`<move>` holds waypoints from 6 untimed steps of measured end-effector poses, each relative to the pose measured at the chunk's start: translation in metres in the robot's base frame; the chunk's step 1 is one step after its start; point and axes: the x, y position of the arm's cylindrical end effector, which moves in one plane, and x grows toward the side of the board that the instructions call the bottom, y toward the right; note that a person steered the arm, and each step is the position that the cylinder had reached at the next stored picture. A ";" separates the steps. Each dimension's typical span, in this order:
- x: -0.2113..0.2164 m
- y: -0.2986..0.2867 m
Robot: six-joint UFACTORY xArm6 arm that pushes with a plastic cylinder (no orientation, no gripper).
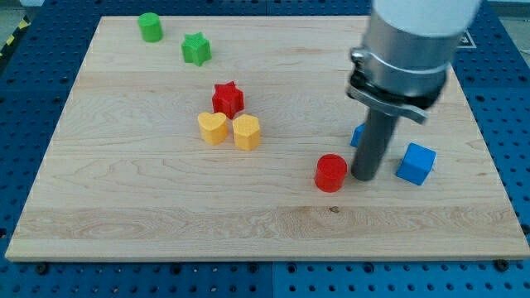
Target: Push the red circle to the left of the blue triangle
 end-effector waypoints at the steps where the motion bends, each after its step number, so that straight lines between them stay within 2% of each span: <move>1: 0.044 0.016; 2: 0.041 -0.038; 3: -0.014 -0.074; 4: -0.052 -0.083; 6: -0.054 -0.072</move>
